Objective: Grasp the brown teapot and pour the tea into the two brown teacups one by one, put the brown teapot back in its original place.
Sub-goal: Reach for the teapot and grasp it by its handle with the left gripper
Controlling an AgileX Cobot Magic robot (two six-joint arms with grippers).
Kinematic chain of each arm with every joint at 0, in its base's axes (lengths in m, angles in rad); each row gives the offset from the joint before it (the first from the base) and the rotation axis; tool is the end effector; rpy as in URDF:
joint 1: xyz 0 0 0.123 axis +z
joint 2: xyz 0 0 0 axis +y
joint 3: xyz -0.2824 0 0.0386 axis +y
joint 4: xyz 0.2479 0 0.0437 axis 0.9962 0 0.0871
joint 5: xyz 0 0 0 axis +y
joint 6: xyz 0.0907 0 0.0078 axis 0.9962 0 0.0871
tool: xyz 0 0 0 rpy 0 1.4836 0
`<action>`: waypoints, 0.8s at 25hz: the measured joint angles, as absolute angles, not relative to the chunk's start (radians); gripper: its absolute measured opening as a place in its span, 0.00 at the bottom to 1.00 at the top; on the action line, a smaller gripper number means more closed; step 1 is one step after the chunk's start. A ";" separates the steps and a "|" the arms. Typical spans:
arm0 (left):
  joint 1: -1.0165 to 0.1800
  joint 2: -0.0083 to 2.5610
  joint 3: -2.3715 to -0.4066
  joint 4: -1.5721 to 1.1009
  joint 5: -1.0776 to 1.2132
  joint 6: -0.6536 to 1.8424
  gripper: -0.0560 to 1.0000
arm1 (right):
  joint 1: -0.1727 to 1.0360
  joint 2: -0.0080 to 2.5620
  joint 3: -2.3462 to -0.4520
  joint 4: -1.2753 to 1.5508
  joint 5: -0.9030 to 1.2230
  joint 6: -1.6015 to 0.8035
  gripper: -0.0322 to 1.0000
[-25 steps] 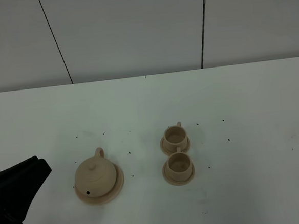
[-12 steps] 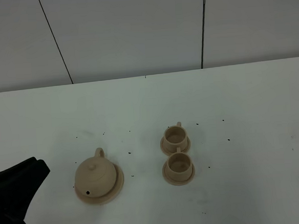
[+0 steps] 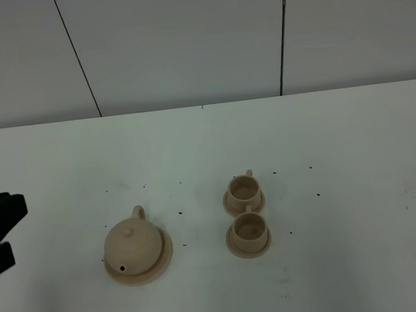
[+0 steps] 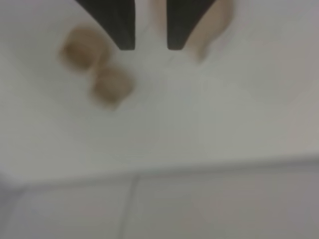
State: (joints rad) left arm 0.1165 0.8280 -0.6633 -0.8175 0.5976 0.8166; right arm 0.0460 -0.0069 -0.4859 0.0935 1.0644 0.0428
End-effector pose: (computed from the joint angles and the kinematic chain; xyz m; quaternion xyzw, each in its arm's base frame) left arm 0.1646 -0.0184 0.3188 0.0964 0.8453 -0.1284 0.5096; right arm -0.0050 0.0072 0.2732 -0.0031 0.8551 0.0696 0.5137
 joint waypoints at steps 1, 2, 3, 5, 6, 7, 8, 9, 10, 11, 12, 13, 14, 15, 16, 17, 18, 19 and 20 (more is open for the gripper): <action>0.117 0.872 -0.710 -0.709 0.617 0.746 0.27 | 0.046 -0.007 -0.486 0.094 1.064 0.043 0.09; 0.117 0.919 -0.756 -0.622 0.638 0.677 0.27 | 0.046 -0.007 -0.486 0.094 1.064 0.043 0.10; 0.117 0.967 -0.794 -0.561 0.654 0.628 0.27 | 0.046 -0.007 -0.486 0.094 1.064 0.043 0.10; 0.117 1.061 -0.882 -0.475 0.674 0.586 0.27 | 0.046 -0.007 -0.486 0.095 1.064 0.044 0.10; 0.117 1.114 -0.925 -0.460 0.685 0.579 0.27 | 0.046 -0.007 -0.486 0.095 1.064 0.045 0.10; 0.117 1.156 -0.960 -0.457 0.700 0.578 0.27 | 0.046 -0.007 -0.486 0.095 1.064 0.045 0.10; 0.117 1.205 -0.998 -0.456 0.717 0.580 0.27 | 0.046 -0.007 -0.486 0.095 1.064 0.045 0.10; 0.117 1.250 -1.035 -0.456 0.730 0.585 0.27 | 0.046 -0.007 -0.486 0.095 1.064 0.045 0.10; 0.117 1.291 -1.064 -0.457 0.745 0.596 0.27 | 0.046 -0.007 -0.486 0.095 1.064 0.045 0.10; 0.117 1.323 -1.098 -0.458 0.758 0.609 0.27 | 0.046 -0.007 -0.486 0.095 1.064 0.045 0.11; 0.117 1.357 -1.130 -0.461 0.772 0.622 0.27 | 0.046 -0.007 -0.486 0.095 1.064 0.045 0.11; 0.117 1.390 -1.161 -0.465 0.790 0.636 0.27 | 0.046 -0.007 -0.486 0.095 1.064 0.045 0.11; 0.117 1.415 -1.186 -0.472 0.811 0.654 0.27 | 0.046 -0.007 -0.486 0.095 1.064 0.045 0.11; 0.117 1.444 -1.214 -0.485 0.829 0.670 0.27 | 0.046 -0.007 -0.486 0.095 1.064 0.045 0.11; 0.117 1.470 -1.236 -0.495 0.840 0.684 0.27 | 0.046 -0.007 -0.486 0.095 1.064 0.045 0.11; 0.117 1.495 -1.255 -0.507 0.847 0.700 0.27 | 0.046 -0.007 -0.486 0.095 1.064 0.045 0.11; 0.117 1.515 -1.269 -0.514 0.849 0.715 0.27 | 0.046 -0.007 -0.486 0.096 1.064 0.045 0.12; 0.117 1.540 -1.282 -0.518 0.849 0.724 0.27 | 0.046 -0.007 -0.486 0.096 1.064 0.045 0.12; 0.117 1.565 -1.291 -0.518 0.849 0.728 0.27 | 0.046 -0.007 -0.486 0.096 1.064 0.045 0.12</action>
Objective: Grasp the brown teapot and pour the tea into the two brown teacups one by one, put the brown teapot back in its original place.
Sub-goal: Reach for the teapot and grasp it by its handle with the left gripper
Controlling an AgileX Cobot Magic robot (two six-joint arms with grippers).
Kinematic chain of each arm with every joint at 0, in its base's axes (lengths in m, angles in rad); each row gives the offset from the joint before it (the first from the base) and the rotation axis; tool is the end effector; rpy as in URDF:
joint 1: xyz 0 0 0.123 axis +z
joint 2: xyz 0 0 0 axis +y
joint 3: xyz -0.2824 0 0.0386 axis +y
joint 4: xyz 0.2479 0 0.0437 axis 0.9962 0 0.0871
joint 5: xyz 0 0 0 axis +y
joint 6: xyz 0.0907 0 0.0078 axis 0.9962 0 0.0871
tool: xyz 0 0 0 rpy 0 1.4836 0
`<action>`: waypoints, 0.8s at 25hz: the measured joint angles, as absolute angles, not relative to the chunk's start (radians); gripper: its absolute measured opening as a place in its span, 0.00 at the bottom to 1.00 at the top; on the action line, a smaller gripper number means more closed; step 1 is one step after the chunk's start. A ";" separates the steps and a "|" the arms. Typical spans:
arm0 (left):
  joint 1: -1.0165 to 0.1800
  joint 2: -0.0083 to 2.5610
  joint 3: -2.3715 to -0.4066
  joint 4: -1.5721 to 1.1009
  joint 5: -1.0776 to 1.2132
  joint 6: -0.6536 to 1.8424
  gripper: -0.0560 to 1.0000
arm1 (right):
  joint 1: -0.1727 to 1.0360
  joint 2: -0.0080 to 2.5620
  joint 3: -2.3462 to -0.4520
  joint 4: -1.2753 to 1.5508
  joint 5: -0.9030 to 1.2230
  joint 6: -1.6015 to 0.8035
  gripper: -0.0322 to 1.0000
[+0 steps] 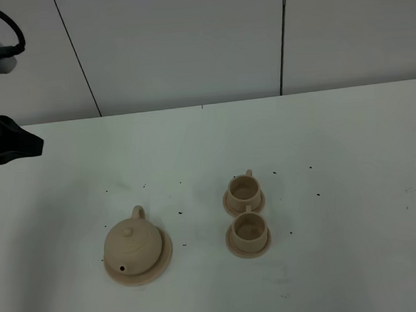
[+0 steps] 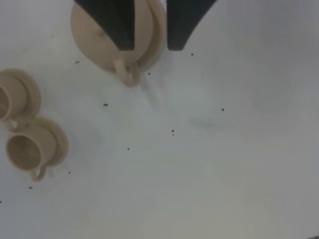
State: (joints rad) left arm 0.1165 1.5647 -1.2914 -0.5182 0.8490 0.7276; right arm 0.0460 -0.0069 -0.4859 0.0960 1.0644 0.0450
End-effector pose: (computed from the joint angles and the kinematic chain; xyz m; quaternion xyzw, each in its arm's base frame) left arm 0.3371 0.0053 0.3113 0.1733 0.9228 -0.1053 0.3277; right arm -0.0050 0.0074 0.2732 -0.0022 0.8551 0.0714 0.5136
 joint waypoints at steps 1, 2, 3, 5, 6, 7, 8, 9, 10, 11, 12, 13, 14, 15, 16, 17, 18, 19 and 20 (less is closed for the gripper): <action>0.117 1.590 -1.295 -0.521 0.847 0.732 0.27 | 0.046 -0.007 -0.486 0.096 1.064 0.045 0.12; 0.115 1.611 -1.296 -0.519 0.847 0.742 0.27 | 0.046 -0.007 -0.486 0.096 1.064 0.045 0.12; 0.109 1.636 -1.296 -0.513 0.842 0.757 0.27 | 0.046 -0.007 -0.486 0.096 1.064 0.045 0.12; 0.081 1.681 -1.296 -0.501 0.812 0.786 0.27 | 0.046 -0.007 -0.486 0.096 1.064 0.045 0.13; 0.063 1.704 -1.296 -0.491 0.783 0.795 0.27 | 0.046 -0.007 -0.486 0.096 1.064 0.046 0.13; 0.037 1.726 -1.296 -0.479 0.755 0.800 0.27 | 0.046 -0.007 -0.486 0.096 1.064 0.046 0.13; 0.010 1.747 -1.296 -0.473 0.718 0.802 0.27 | 0.046 -0.007 -0.486 0.096 1.064 0.046 0.13; -0.014 1.767 -1.296 -0.464 0.679 0.803 0.27 | 0.046 -0.007 -0.486 0.098 1.064 0.046 0.13; -0.041 1.791 -1.296 -0.458 0.647 0.803 0.27 | 0.046 -0.007 -0.486 0.101 1.064 0.046 0.13; -0.065 1.815 -1.296 -0.454 0.614 0.802 0.27 | 0.046 -0.007 -0.486 0.104 1.064 0.046 0.13; -0.085 1.836 -1.296 -0.454 0.586 0.800 0.27 | 0.046 -0.007 -0.486 0.107 1.064 0.046 0.13; -0.100 1.862 -1.297 -0.453 0.564 0.799 0.27 | 0.046 -0.007 -0.486 0.109 1.064 0.046 0.13; -0.113 1.885 -1.297 -0.450 0.552 0.798 0.27 | 0.046 -0.007 -0.486 0.110 1.064 0.046 0.13; -0.122 1.906 -1.297 -0.448 0.541 0.797 0.28 | 0.046 -0.007 -0.486 0.112 1.064 0.046 0.13; -0.127 1.922 -1.297 -0.446 0.535 0.797 0.28 | 0.046 -0.007 -0.486 0.113 1.064 0.046 0.13; -0.132 1.940 -1.297 -0.445 0.531 0.797 0.28 | 0.046 -0.007 -0.486 0.113 1.064 0.046 0.13; -0.133 1.955 -1.297 -0.445 0.527 0.797 0.28 | 0.046 -0.007 -0.486 0.113 1.064 0.046 0.14; -0.134 1.967 -1.297 -0.443 0.522 0.797 0.28 | 0.046 -0.007 -0.486 0.114 1.064 0.046 0.14; -0.134 1.977 -1.297 -0.443 0.518 0.797 0.28 | 0.046 -0.007 -0.486 0.114 1.064 0.046 0.14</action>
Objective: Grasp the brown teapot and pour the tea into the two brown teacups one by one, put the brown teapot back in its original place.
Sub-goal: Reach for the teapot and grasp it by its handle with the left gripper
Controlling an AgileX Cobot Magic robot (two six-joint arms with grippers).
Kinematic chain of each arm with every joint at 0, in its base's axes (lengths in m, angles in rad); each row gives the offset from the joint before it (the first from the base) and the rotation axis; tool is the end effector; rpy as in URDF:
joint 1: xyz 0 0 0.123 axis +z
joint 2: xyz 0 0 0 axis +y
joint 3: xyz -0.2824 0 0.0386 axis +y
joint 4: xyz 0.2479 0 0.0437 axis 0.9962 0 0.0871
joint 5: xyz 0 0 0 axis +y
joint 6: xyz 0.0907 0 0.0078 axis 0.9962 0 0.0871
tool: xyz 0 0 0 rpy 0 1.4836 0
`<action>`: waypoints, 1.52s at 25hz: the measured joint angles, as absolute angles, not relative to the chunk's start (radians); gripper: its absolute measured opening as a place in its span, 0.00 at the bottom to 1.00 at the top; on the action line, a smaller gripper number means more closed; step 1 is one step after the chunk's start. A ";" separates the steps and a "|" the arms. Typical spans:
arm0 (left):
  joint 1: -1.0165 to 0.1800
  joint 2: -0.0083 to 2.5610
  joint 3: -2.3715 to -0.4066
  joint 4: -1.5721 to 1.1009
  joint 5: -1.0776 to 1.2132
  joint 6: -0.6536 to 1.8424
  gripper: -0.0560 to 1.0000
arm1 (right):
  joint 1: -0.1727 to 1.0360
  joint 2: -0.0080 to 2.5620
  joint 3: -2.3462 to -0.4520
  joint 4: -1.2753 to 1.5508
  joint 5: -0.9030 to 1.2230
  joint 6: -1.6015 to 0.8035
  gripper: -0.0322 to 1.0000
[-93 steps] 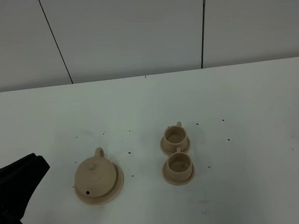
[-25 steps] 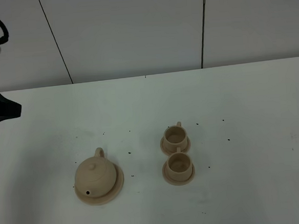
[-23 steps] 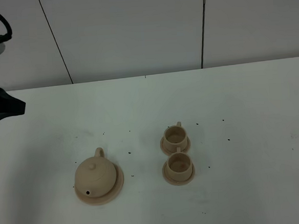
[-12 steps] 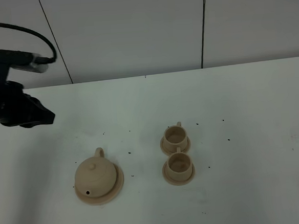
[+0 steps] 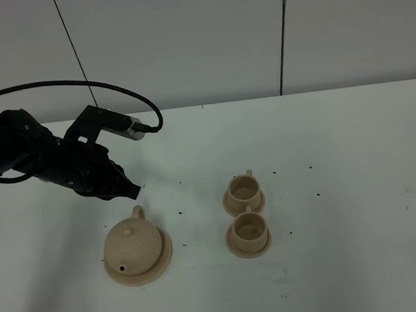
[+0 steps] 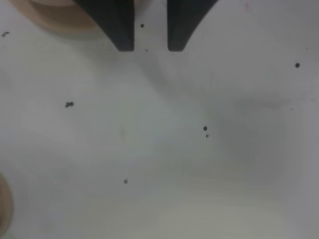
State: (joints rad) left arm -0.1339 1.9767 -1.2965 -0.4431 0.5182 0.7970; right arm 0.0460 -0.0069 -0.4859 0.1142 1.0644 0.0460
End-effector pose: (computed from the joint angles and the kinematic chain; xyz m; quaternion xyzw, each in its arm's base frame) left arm 0.4036 -0.0739 0.1672 0.2824 0.9212 -0.0690 0.2588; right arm -0.0051 0.0089 0.2734 -0.0021 0.8547 0.0807 0.5129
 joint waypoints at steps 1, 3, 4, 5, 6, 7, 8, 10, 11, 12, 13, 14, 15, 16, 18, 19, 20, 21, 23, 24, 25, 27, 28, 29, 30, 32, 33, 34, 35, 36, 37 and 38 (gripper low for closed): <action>-0.134 1.985 -1.298 -0.443 0.517 0.797 0.28 | 0.046 -0.007 -0.486 0.114 1.064 0.046 0.14; -0.134 1.998 -1.308 -0.442 0.522 0.797 0.28 | 0.046 -0.007 -0.486 0.114 1.064 0.046 0.14; -0.134 2.001 -1.315 -0.442 0.525 0.797 0.28 | 0.046 -0.007 -0.486 0.114 1.064 0.046 0.14; -0.134 2.001 -1.322 -0.442 0.527 0.797 0.28 | 0.046 -0.007 -0.486 0.114 1.064 0.046 0.14; -0.134 2.001 -1.330 -0.443 0.529 0.797 0.28 | 0.046 -0.007 -0.486 0.114 1.064 0.046 0.14; -0.134 2.001 -1.342 -0.444 0.530 0.797 0.28 | 0.046 -0.007 -0.486 0.114 1.064 0.046 0.15; -0.134 2.001 -1.354 -0.452 0.530 0.797 0.28 | 0.046 -0.007 -0.486 0.114 1.064 0.046 0.15; -0.134 2.001 -1.371 -0.476 0.529 0.803 0.28 | 0.046 -0.007 -0.486 0.114 1.064 0.046 0.15; -0.134 2.001 -1.382 -0.495 0.529 0.811 0.28 | 0.046 -0.007 -0.486 0.114 1.064 0.046 0.15; -0.135 2.001 -1.394 -0.516 0.529 0.822 0.28 | 0.046 -0.007 -0.486 0.114 1.064 0.046 0.15; -0.136 2.001 -1.404 -0.533 0.530 0.836 0.28 | 0.046 -0.007 -0.486 0.114 1.064 0.046 0.16; -0.138 2.001 -1.414 -0.541 0.534 0.847 0.28 | 0.046 -0.007 -0.486 0.114 1.064 0.046 0.16; -0.142 2.001 -1.423 -0.547 0.539 0.852 0.28 | 0.046 -0.007 -0.486 0.114 1.064 0.046 0.16; -0.149 2.001 -1.429 -0.551 0.549 0.858 0.28 | 0.046 -0.007 -0.486 0.114 1.064 0.046 0.16; -0.168 2.001 -1.432 -0.553 0.563 0.880 0.28 | 0.046 -0.007 -0.486 0.114 1.064 0.046 0.16; -0.184 2.001 -1.433 -0.553 0.568 0.893 0.28 | 0.046 -0.007 -0.486 0.114 1.064 0.046 0.16; -0.202 2.002 -1.433 -0.550 0.572 0.899 0.28 | 0.046 -0.007 -0.486 0.114 1.064 0.046 0.17; -0.218 2.005 -1.433 -0.549 0.575 0.903 0.28 | 0.046 -0.007 -0.486 0.114 1.064 0.046 0.17; -0.251 2.021 -1.435 -0.548 0.580 0.905 0.28 | 0.046 -0.007 -0.486 0.114 1.064 0.046 0.17; -0.261 2.032 -1.435 -0.548 0.582 0.905 0.28 | 0.046 -0.007 -0.486 0.114 1.064 0.046 0.17; -0.266 2.042 -1.435 -0.546 0.582 0.903 0.28 | 0.046 -0.007 -0.486 0.114 1.064 0.046 0.17; -0.268 2.062 -1.435 -0.533 0.582 0.895 0.28 | 0.046 -0.007 -0.486 0.115 1.064 0.046 0.17; -0.268 2.066 -1.435 -0.523 0.583 0.885 0.28 | 0.046 -0.007 -0.486 0.115 1.064 0.046 0.18; -0.268 2.069 -1.435 -0.506 0.584 0.876 0.28 | 0.046 -0.007 -0.486 0.115 1.064 0.046 0.18; -0.268 2.071 -1.435 -0.486 0.589 0.865 0.28 | 0.046 -0.007 -0.486 0.115 1.064 0.046 0.18; -0.268 2.071 -1.435 -0.450 0.611 0.843 0.28 | 0.046 -0.007 -0.486 0.115 1.064 0.046 0.18; -0.268 2.071 -1.435 -0.435 0.621 0.838 0.28 | 0.046 -0.007 -0.486 0.115 1.064 0.046 0.18; -0.268 2.071 -1.435 -0.426 0.638 0.830 0.28 | 0.046 -0.007 -0.486 0.115 1.064 0.046 0.18; -0.268 2.071 -1.435 -0.420 0.656 0.826 0.28 | 0.046 -0.007 -0.486 0.115 1.064 0.046 0.18; -0.268 2.071 -1.435 -0.413 0.673 0.824 0.28 | 0.046 -0.007 -0.486 0.115 1.064 0.046 0.18; -0.268 2.071 -1.435 -0.404 0.685 0.822 0.28 | 0.046 -0.007 -0.486 0.115 1.064 0.046 0.19; -0.268 2.071 -1.435 -0.398 0.692 0.818 0.28 | 0.046 -0.007 -0.486 0.115 1.064 0.046 0.19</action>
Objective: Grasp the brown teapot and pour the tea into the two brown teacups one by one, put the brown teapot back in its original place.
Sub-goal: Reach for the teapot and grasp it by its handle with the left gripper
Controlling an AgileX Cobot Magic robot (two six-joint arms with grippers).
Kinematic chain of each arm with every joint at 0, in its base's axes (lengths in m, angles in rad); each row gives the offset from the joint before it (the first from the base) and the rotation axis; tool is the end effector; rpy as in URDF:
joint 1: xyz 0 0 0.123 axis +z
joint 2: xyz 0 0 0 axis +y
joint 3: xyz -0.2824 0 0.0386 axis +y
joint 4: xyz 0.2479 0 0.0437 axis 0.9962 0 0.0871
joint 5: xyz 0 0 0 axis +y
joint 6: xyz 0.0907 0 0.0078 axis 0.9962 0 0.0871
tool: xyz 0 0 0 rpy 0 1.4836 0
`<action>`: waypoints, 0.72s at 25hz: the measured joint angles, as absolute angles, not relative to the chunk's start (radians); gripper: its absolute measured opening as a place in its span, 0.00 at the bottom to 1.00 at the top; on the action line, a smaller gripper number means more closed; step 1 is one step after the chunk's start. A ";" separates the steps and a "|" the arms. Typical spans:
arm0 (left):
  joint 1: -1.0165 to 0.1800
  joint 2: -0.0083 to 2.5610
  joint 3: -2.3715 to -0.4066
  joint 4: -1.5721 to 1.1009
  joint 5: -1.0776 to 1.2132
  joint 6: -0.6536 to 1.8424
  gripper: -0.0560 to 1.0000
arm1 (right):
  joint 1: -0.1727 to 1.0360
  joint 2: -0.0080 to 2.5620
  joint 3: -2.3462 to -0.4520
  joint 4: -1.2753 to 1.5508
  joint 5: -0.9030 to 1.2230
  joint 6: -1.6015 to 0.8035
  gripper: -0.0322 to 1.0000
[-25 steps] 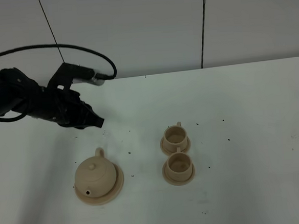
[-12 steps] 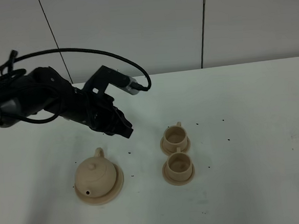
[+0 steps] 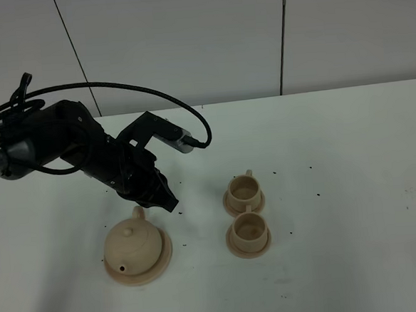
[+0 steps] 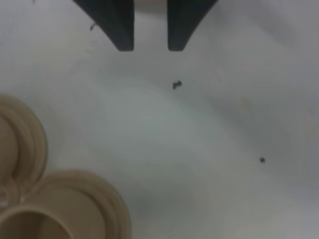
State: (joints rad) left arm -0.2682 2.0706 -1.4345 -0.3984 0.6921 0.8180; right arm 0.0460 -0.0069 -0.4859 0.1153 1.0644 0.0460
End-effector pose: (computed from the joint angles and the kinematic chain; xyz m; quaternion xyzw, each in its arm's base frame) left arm 0.4051 -0.1347 0.1580 0.3888 0.8948 -0.1003 0.1955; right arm -0.0051 0.0089 0.2734 -0.0021 0.8546 0.0812 0.5128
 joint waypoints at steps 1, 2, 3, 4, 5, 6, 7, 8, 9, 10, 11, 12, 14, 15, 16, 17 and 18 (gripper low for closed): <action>-0.268 2.071 -1.435 -0.395 0.697 0.812 0.28 | 0.046 -0.007 -0.486 0.115 1.064 0.046 0.19; -0.268 2.071 -1.435 -0.391 0.697 0.808 0.28 | 0.046 -0.007 -0.486 0.115 1.064 0.046 0.19; -0.268 2.071 -1.435 -0.389 0.699 0.804 0.28 | 0.046 -0.007 -0.486 0.115 1.064 0.046 0.19; -0.268 2.071 -1.435 -0.389 0.700 0.799 0.28 | 0.046 -0.007 -0.486 0.115 1.064 0.046 0.19; -0.268 2.071 -1.435 -0.389 0.700 0.796 0.28 | 0.046 -0.007 -0.486 0.115 1.064 0.046 0.19; -0.268 2.071 -1.435 -0.388 0.700 0.791 0.28 | 0.046 -0.007 -0.486 0.115 1.064 0.046 0.19; -0.268 2.071 -1.435 -0.387 0.701 0.788 0.28 | 0.046 -0.007 -0.486 0.115 1.064 0.046 0.19; -0.268 2.071 -1.435 -0.387 0.703 0.785 0.28 | 0.046 -0.007 -0.486 0.115 1.064 0.046 0.19; -0.268 2.071 -1.435 -0.385 0.706 0.782 0.28 | 0.046 -0.007 -0.486 0.115 1.064 0.046 0.19; -0.268 2.071 -1.435 -0.377 0.709 0.776 0.28 | 0.046 -0.007 -0.486 0.115 1.064 0.046 0.20; -0.268 2.071 -1.435 -0.366 0.715 0.766 0.28 | 0.046 -0.007 -0.486 0.115 1.064 0.046 0.20; -0.268 2.071 -1.435 -0.348 0.722 0.754 0.28 | 0.046 -0.007 -0.486 0.115 1.064 0.046 0.20; -0.268 2.071 -1.435 -0.311 0.732 0.737 0.28 | 0.046 -0.007 -0.486 0.115 1.064 0.046 0.20; -0.268 2.071 -1.435 -0.293 0.737 0.724 0.28 | 0.046 -0.007 -0.486 0.115 1.064 0.046 0.21; -0.268 2.071 -1.435 -0.274 0.742 0.713 0.28 | 0.046 -0.007 -0.486 0.115 1.064 0.046 0.21; -0.268 2.071 -1.435 -0.265 0.744 0.707 0.28 | 0.046 -0.007 -0.486 0.115 1.064 0.046 0.21; -0.268 2.071 -1.435 -0.261 0.744 0.702 0.28 | 0.046 -0.007 -0.486 0.115 1.064 0.046 0.21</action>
State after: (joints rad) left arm -0.2682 2.0706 -1.4345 -0.2612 0.7444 0.7025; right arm 0.0460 -0.0069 -0.4859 0.1153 1.0644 0.0460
